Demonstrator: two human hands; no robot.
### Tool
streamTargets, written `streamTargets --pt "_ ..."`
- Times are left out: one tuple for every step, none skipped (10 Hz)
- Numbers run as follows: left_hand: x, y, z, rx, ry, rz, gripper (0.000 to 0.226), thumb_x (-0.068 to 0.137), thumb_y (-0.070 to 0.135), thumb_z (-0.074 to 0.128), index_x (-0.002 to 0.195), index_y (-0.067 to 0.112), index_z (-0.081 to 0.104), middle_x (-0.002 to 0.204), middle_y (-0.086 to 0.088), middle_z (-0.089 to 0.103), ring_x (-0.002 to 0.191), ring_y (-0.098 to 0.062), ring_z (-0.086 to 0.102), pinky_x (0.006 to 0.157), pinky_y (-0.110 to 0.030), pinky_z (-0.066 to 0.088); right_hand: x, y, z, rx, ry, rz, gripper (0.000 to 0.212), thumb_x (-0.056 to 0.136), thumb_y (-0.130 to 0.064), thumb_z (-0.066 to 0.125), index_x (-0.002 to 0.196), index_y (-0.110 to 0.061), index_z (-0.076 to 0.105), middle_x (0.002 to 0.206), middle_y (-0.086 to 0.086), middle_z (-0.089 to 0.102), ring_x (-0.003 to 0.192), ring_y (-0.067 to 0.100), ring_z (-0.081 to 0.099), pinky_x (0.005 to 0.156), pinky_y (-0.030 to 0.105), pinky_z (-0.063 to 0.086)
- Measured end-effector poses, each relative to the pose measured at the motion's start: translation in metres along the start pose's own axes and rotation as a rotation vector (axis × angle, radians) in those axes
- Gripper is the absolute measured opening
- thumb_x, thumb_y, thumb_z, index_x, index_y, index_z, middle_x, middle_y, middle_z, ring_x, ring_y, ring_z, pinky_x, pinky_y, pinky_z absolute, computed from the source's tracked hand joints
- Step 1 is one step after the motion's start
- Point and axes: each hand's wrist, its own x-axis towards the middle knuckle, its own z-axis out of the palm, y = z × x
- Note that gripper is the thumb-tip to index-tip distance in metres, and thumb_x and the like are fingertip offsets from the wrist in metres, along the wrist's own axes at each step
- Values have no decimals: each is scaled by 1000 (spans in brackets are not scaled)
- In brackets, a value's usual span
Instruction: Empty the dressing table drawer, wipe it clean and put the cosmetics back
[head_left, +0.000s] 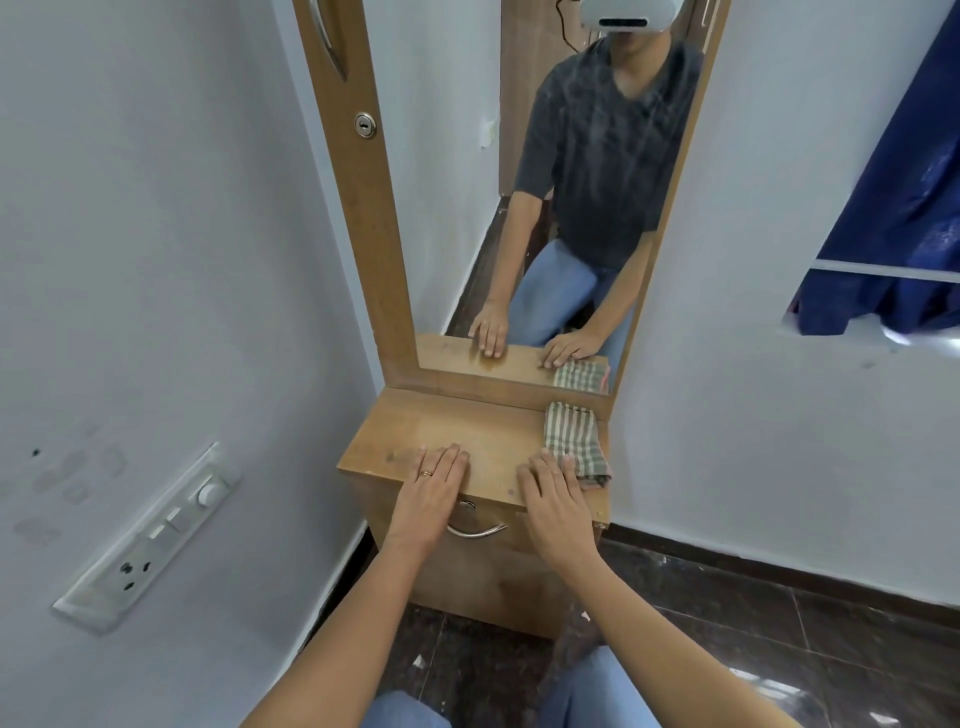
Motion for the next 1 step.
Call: streamTargets --pt "-2 -5 -3 -65 41 -32 73 61 24 82 127 12 53 128 -3 59 119 -20 56 111 -45 32 4 6 -6 58 3 -19 73 66 -33 78 128 -9 48 134 12 50 135 30 36 118 41 5"
